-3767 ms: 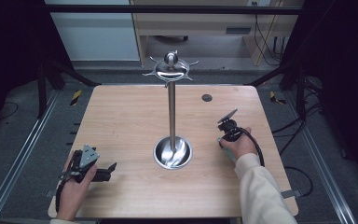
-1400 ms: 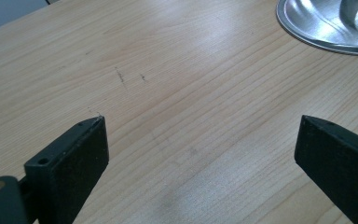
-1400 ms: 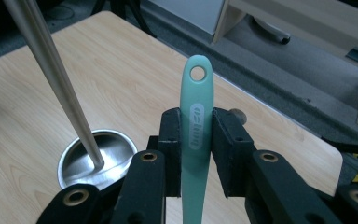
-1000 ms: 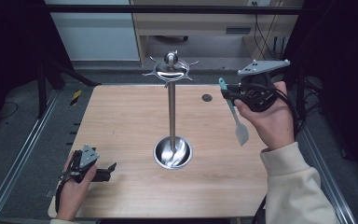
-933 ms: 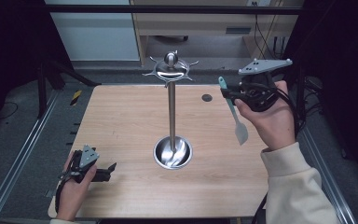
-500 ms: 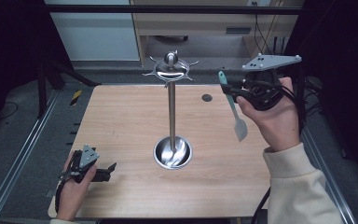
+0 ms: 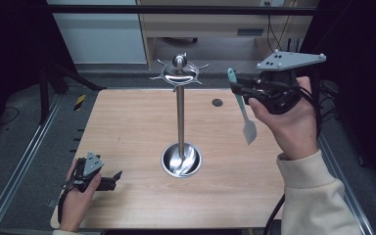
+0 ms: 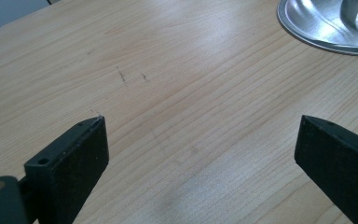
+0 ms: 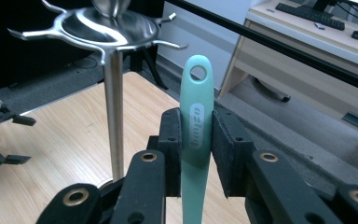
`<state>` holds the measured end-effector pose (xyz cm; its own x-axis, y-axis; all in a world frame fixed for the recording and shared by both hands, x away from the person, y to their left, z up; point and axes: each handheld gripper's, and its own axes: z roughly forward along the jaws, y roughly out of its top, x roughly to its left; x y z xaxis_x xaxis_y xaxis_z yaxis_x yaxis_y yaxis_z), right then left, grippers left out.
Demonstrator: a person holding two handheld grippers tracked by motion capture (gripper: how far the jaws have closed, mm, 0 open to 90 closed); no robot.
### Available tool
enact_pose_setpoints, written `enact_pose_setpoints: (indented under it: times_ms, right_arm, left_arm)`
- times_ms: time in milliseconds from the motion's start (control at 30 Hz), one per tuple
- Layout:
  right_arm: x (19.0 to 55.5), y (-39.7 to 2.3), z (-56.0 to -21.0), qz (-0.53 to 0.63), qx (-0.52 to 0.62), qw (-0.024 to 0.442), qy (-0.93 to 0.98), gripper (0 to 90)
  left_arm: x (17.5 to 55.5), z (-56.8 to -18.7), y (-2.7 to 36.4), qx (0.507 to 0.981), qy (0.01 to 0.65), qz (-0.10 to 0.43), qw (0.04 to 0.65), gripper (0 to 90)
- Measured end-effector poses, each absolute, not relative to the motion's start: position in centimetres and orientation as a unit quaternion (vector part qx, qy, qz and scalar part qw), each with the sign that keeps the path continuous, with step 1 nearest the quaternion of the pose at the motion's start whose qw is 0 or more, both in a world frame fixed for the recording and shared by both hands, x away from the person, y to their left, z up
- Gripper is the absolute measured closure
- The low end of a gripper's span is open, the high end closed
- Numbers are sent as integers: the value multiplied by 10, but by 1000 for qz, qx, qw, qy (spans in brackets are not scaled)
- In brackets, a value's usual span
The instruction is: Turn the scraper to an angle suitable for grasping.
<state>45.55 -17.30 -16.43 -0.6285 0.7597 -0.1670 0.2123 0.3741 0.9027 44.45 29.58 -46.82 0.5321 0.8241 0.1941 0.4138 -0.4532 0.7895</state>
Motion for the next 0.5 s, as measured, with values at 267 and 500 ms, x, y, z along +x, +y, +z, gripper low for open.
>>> enact_pose_setpoints:
  times_ms: [267, 500]
  right_arm:
    - [450, -171, -157, 475, 303, 296, 771, 741]
    - [441, -168, -153, 487, 291, 300, 767, 741]
  left_arm:
    - [445, -468, 296, 800, 387, 292, 353, 27]
    - [444, -468, 296, 800, 387, 292, 353, 27]
